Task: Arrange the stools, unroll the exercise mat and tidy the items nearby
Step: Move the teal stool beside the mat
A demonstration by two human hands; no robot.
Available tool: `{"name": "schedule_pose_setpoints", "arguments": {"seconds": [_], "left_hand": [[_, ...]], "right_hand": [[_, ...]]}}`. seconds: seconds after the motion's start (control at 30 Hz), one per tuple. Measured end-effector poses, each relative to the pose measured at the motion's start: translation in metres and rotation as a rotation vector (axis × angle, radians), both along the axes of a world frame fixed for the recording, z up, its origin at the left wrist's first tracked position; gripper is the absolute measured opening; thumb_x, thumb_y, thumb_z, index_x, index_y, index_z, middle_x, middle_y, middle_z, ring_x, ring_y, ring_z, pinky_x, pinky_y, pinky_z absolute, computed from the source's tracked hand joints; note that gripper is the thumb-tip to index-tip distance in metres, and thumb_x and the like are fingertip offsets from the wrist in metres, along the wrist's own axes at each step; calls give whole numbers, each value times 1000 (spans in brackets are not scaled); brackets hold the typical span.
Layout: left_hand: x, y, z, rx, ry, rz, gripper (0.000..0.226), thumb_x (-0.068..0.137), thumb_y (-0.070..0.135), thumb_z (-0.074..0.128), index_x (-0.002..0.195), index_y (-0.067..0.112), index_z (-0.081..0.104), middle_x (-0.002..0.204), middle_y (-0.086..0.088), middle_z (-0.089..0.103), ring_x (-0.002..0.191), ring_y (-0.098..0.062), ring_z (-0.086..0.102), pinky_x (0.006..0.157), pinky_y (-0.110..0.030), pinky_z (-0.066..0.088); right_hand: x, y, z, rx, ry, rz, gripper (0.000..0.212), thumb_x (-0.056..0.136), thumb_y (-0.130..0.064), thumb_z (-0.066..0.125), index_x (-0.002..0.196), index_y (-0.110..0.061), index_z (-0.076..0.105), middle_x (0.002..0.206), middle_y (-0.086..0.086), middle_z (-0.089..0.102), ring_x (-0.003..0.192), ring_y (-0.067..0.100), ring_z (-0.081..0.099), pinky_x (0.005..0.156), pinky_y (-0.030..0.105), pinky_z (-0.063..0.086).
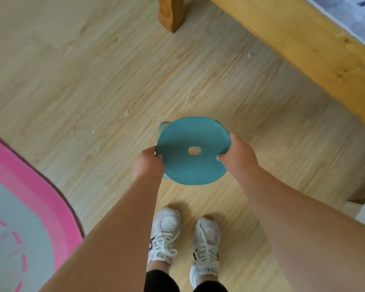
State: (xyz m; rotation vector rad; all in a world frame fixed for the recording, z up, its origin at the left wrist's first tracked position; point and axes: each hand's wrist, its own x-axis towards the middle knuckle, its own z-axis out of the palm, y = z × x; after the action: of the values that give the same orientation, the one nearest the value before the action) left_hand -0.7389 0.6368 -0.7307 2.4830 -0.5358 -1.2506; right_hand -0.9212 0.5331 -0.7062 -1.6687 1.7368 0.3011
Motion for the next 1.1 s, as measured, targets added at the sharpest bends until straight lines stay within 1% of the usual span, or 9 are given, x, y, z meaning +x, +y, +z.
{"name": "schedule_pose_setpoints", "arguments": {"seconds": [0.2, 0.27, 0.37, 0.5, 0.63, 0.7, 0.83, 0.97, 1.1], "left_hand": [[81, 65, 17, 0, 15, 259, 36, 90, 9, 45, 118, 19, 66, 92, -17, 71, 81, -35, 69, 77, -42, 57], [122, 98, 26, 3, 22, 413, 38, 90, 8, 45, 120, 18, 66, 91, -17, 71, 82, -37, 69, 79, -45, 57], [135, 110, 30, 2, 24, 479, 41, 89, 8, 45, 121, 24, 65, 85, -12, 71, 80, -35, 69, 78, -45, 58], [184, 146, 40, -5, 89, 634, 44, 89, 6, 44, 122, 27, 64, 74, -3, 68, 82, -33, 71, 81, -47, 58], [227, 166, 41, -39, 154, 763, 48, 92, 5, 44, 135, 22, 55, 83, 0, 67, 83, -29, 70, 82, -46, 58], [245, 168, 42, -57, 163, 802, 49, 91, 4, 44, 134, 23, 55, 82, -2, 67, 89, -34, 69, 84, -49, 57], [280, 170, 31, -54, 179, 867, 53, 89, 3, 39, 136, 23, 53, 101, -9, 68, 94, -36, 67, 87, -52, 55], [301, 173, 10, -54, 191, 935, 52, 87, 0, 38, 131, 21, 57, 83, -2, 65, 97, -40, 67, 89, -55, 53], [324, 174, -16, -66, 176, 1017, 56, 86, 0, 38, 136, 20, 52, 108, -8, 65, 96, -35, 66, 88, -52, 54]], "right_hand": [[107, 20, 18, 33, -7, 230, 48, 83, -12, 65, 127, -19, 46, 107, 6, 65, 98, 29, 62, 70, 29, 42], [163, 38, 24, 50, -7, 342, 48, 84, -12, 64, 127, -21, 45, 107, 5, 65, 98, 28, 62, 70, 29, 43], [190, 41, 33, 57, 16, 383, 49, 85, -11, 62, 128, -22, 43, 108, 4, 64, 98, 29, 61, 71, 30, 44], [256, 60, 42, 49, 50, 544, 53, 86, -10, 59, 134, -22, 39, 111, 6, 64, 102, 30, 61, 77, 33, 49], [313, 72, 48, 35, 69, 649, 61, 87, -7, 58, 140, -22, 34, 115, 6, 63, 104, 31, 60, 80, 35, 50], [335, 74, 48, 14, 69, 669, 59, 86, -7, 57, 139, -21, 35, 114, 6, 62, 104, 31, 60, 81, 35, 50], [380, 79, 32, -26, 70, 723, 61, 86, -5, 56, 140, -21, 33, 112, 7, 63, 102, 32, 61, 77, 34, 48], [414, 79, 10, -42, 88, 790, 64, 86, -7, 55, 143, -21, 29, 114, 7, 61, 101, 32, 60, 73, 33, 45], [447, 75, -20, -22, 105, 837, 60, 87, -7, 55, 140, -21, 32, 112, 7, 62, 101, 32, 61, 72, 32, 45]]}}
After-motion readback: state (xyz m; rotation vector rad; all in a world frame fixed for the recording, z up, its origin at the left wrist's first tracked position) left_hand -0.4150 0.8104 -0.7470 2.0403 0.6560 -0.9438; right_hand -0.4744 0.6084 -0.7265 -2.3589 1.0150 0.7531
